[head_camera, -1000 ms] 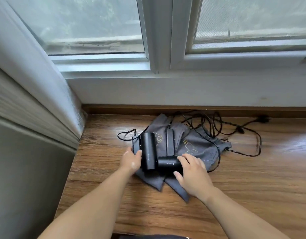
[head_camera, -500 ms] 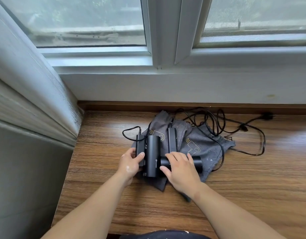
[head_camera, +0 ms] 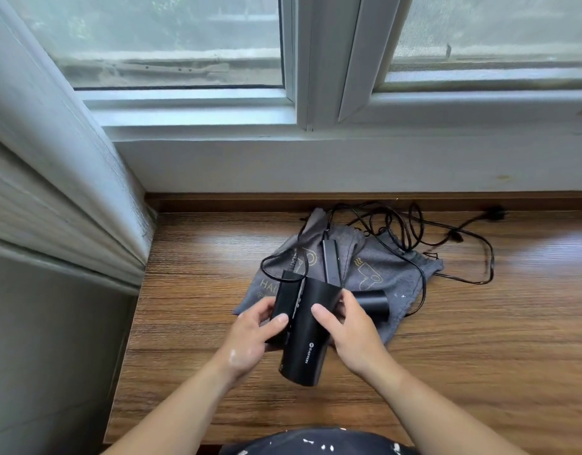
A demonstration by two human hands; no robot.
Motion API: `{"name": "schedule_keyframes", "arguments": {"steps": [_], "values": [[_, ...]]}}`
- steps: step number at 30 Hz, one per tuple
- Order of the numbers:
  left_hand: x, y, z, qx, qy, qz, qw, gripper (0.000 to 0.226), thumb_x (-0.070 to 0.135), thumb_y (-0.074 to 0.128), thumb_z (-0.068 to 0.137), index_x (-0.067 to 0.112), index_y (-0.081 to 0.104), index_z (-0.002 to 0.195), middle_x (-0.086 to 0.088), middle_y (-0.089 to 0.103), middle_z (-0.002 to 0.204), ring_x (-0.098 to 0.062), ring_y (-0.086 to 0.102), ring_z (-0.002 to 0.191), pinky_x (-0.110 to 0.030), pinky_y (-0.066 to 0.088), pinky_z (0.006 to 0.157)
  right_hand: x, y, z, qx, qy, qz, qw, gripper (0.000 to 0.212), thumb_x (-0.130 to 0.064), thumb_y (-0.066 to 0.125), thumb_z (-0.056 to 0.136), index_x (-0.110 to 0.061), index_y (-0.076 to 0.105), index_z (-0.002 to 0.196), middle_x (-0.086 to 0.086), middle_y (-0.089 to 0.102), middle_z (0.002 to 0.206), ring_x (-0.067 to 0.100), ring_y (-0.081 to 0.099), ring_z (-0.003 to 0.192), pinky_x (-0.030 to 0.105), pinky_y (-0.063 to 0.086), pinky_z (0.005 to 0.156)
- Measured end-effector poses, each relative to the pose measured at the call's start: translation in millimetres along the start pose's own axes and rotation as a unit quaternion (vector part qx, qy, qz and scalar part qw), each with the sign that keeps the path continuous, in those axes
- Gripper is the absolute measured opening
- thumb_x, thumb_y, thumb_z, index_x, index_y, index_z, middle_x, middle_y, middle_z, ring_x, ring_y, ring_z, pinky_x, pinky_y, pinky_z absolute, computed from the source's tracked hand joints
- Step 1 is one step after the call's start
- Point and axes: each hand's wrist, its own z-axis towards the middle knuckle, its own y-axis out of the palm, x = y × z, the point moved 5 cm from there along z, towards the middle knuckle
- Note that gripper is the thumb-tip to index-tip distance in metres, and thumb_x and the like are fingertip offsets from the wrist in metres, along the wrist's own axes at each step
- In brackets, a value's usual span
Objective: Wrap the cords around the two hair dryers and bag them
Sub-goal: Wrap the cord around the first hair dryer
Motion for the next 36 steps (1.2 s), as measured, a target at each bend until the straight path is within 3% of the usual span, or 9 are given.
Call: {"name": "schedule_keyframes", "arguments": {"steps": [3,5,7,10,16,20,24,30,36], "values": [[10,6,-4,-0.050,0.014,0.086,0.995,0.047,0.034,0.065,0.091,0.026,0.060,0.137,-0.002,0.072,0.131,-0.021,0.068,0.122,-0.040,0.055,0.102,2,0,-4,0.013,0.057,0.143,0.988,0.051,-0.044,0.083,0.074,-0.028,0.061,0.118,0.003,0.073,0.115,0.019,0.072,0.105,0.055,0.062,0.084],[24,11,-8,-0.048,0.055,0.241,0.968,0.075,0.052,0.071,0.082,0.038,0.042,0.149,0.011,0.059,0.141,-0.008,0.057,0.129,-0.032,0.048,0.109,-1,2,-9,0.019,0.062,0.192,0.979,0.046,-0.027,0.085,0.080,-0.021,0.058,0.117,0.009,0.072,0.112,0.022,0.074,0.099,0.053,0.064,0.077],[34,19,-13,-0.011,0.105,0.385,0.917,0.112,0.066,0.079,0.062,0.041,0.022,0.155,0.013,0.047,0.139,-0.006,0.045,0.129,-0.030,0.044,0.109,-4,4,-13,0.039,0.044,0.180,0.982,0.053,-0.032,0.088,0.073,-0.024,0.056,0.115,0.005,0.074,0.107,0.022,0.074,0.099,0.054,0.063,0.083],[36,25,-17,0.066,0.140,0.436,0.886,0.144,0.072,0.083,0.048,0.025,0.008,0.162,0.006,0.038,0.145,-0.015,0.037,0.134,-0.037,0.042,0.114,-10,15,-19,0.055,0.029,0.167,0.984,0.057,-0.040,0.087,0.069,-0.029,0.053,0.114,0.006,0.074,0.108,0.023,0.074,0.100,0.052,0.062,0.086],[48,3,-25,0.126,0.232,0.429,0.864,0.115,0.051,0.082,0.051,0.024,0.034,0.152,0.010,0.047,0.128,-0.014,0.044,0.116,-0.034,0.050,0.098,-32,-3,-14,0.014,-0.054,0.069,0.996,0.045,-0.059,0.062,0.079,-0.035,0.060,0.116,-0.007,0.071,0.115,0.012,0.068,0.108,0.048,0.058,0.094],[50,-10,-29,0.124,0.266,0.489,0.821,0.112,0.051,0.078,0.055,0.022,0.034,0.153,0.012,0.046,0.132,-0.012,0.042,0.112,-0.028,0.047,0.096,-74,-27,3,0.011,-0.141,-0.112,0.984,0.050,-0.059,0.050,0.079,-0.033,0.070,0.117,-0.019,0.060,0.132,-0.004,0.053,0.125,0.025,0.044,0.104],[49,-5,-33,0.125,0.261,0.524,0.801,0.112,0.057,0.069,0.057,0.020,0.029,0.156,0.009,0.044,0.136,-0.015,0.041,0.111,-0.033,0.055,0.089,-97,-1,4,0.060,-0.190,-0.235,0.951,0.048,-0.067,0.069,0.070,-0.026,0.076,0.094,-0.015,0.065,0.101,0.001,0.060,0.098,0.018,0.045,0.090],[39,-6,-32,0.144,0.244,0.534,0.797,0.119,0.054,0.078,0.059,0.021,0.023,0.159,0.007,0.044,0.142,-0.016,0.041,0.117,-0.032,0.055,0.090,-103,9,-5,0.183,-0.295,-0.198,0.917,0.007,-0.030,0.081,0.080,-0.024,0.079,0.085,-0.013,0.072,0.084,0.010,0.066,0.085,0.038,0.056,0.082],[33,-33,-30,0.172,0.242,0.474,0.829,0.114,0.051,0.077,0.053,0.025,0.032,0.155,0.010,0.045,0.137,-0.012,0.041,0.116,-0.026,0.043,0.096,-115,-41,-4,0.132,-0.260,-0.033,0.956,0.020,-0.011,0.079,0.086,-0.031,0.079,0.085,-0.018,0.076,0.077,0.000,0.070,0.075,0.014,0.052,0.073]]}}
